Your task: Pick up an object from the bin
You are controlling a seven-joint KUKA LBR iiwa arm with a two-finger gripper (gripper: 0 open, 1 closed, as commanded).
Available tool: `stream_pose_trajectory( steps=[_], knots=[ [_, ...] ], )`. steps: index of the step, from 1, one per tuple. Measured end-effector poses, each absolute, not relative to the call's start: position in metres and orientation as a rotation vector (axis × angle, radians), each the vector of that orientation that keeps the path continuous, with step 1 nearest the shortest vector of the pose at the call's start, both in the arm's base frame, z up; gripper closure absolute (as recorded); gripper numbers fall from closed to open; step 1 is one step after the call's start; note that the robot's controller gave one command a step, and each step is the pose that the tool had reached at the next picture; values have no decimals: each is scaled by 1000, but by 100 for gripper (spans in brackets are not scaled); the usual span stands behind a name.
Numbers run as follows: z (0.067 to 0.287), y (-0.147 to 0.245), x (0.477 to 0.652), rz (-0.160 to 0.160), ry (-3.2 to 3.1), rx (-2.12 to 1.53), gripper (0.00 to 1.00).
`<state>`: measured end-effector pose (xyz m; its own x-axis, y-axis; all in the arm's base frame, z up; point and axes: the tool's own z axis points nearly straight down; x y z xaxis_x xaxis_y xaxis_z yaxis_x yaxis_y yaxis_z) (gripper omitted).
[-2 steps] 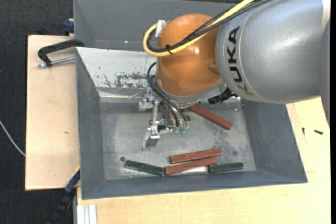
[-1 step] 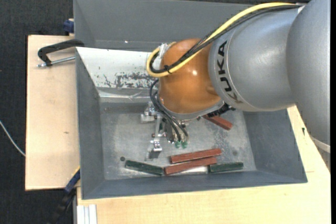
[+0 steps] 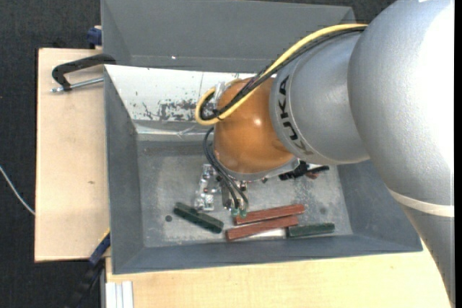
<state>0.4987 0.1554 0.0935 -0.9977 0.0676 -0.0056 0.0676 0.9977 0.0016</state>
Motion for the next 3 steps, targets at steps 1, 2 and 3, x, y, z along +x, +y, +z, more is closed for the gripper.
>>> stream_pose_trajectory(
  steps=[1, 2, 3],
  knots=[
    [91, 156, 497, 2, 3140, 106, 0],
    [91, 156, 497, 2, 3140, 106, 0],
    [76, 86, 508, 5, 3147, 24, 100]
  ],
)
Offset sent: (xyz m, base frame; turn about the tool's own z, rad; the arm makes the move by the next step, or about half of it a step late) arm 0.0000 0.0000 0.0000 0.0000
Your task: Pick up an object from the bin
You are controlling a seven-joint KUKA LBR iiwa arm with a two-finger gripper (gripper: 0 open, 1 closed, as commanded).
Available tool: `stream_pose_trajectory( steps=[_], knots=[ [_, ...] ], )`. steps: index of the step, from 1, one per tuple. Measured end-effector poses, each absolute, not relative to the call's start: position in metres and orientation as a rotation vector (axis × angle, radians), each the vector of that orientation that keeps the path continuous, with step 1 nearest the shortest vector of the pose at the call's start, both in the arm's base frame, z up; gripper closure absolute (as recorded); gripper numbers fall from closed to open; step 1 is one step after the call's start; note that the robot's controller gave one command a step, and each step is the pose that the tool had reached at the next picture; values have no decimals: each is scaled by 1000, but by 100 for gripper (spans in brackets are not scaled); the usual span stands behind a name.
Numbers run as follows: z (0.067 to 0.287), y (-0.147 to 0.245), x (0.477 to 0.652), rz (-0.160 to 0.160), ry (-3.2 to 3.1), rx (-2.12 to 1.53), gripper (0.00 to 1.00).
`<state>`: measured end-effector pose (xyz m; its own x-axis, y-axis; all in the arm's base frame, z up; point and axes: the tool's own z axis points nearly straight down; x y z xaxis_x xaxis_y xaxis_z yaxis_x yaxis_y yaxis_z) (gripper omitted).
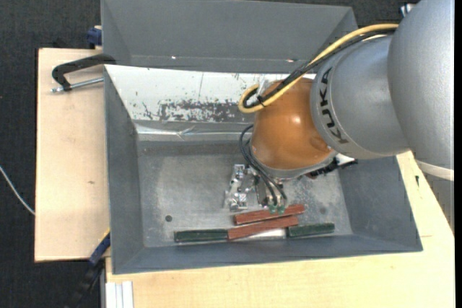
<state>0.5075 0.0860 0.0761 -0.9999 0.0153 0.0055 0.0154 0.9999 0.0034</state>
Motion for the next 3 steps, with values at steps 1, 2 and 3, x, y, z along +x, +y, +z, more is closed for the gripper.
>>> stream_pose_trajectory(
  steps=[1, 2, 3],
  knots=[
    [74, 85, 510, -7, -3153, -27, 0],
    [74, 85, 510, -7, -3154, -27, 0],
    [115, 41, 497, -2, -3142, -48, 0]
  ],
)
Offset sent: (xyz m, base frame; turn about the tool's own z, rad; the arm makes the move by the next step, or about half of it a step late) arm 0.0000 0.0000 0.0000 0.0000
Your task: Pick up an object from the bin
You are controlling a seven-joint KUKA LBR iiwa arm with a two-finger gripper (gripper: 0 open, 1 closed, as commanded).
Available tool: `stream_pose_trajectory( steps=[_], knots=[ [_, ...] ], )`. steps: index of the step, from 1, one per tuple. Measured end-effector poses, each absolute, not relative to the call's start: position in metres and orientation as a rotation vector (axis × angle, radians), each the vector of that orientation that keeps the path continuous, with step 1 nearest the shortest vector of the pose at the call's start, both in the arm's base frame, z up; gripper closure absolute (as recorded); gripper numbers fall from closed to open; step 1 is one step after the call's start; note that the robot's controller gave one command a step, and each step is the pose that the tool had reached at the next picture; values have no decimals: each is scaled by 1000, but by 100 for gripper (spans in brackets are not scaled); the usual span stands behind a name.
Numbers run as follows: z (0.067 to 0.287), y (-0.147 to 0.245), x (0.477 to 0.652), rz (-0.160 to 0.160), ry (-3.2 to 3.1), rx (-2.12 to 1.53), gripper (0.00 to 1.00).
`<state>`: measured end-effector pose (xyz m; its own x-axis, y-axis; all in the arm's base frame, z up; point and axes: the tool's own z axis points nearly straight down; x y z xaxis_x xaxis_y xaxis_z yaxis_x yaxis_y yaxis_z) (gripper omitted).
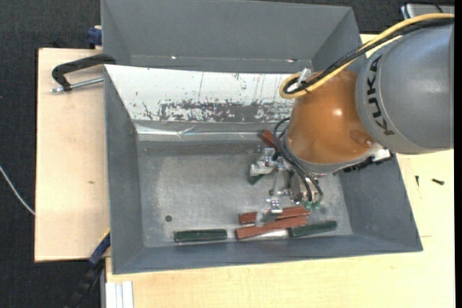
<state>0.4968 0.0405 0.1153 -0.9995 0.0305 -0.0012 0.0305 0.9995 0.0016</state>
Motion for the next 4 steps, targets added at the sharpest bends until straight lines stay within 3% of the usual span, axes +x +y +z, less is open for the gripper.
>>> stream_pose_trajectory(
  steps=[1, 2, 3, 4],
  knots=[
    [139, 18, 500, -1, 3133, 13, 0],
    [94, 20, 497, 2, 3136, 20, 100],
    [94, 20, 497, 3, 3136, 20, 100],
    [73, 21, 512, 2, 3109, -360, 0]
  ],
)
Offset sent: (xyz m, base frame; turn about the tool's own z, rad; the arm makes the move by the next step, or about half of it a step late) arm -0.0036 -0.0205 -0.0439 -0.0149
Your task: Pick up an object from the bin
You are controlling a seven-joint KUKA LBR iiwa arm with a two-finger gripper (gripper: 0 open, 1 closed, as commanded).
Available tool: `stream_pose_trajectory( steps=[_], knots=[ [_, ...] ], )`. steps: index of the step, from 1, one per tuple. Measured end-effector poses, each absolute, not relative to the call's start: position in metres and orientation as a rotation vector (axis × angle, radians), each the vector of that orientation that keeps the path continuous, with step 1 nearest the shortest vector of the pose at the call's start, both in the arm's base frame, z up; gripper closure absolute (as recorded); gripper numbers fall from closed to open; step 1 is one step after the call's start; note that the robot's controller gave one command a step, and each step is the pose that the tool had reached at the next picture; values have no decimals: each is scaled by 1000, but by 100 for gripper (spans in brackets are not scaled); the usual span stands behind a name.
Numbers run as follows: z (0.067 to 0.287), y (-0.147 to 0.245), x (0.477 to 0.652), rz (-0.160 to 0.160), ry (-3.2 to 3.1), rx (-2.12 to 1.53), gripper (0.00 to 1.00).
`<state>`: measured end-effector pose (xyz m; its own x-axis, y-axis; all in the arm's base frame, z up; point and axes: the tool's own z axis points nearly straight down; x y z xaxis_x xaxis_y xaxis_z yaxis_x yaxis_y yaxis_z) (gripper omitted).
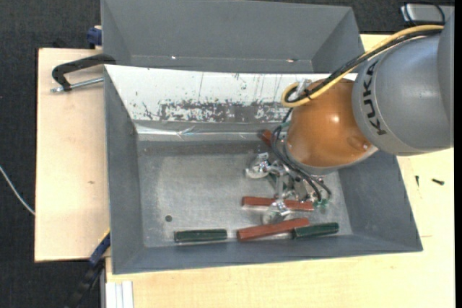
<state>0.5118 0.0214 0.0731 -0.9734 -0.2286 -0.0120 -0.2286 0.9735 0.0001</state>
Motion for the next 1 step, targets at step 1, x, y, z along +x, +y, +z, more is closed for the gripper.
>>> stream_pose_trajectory(
  steps=[1],
  knots=[
    [76, 21, 511, 2, 3117, -358, 100]
  ],
)
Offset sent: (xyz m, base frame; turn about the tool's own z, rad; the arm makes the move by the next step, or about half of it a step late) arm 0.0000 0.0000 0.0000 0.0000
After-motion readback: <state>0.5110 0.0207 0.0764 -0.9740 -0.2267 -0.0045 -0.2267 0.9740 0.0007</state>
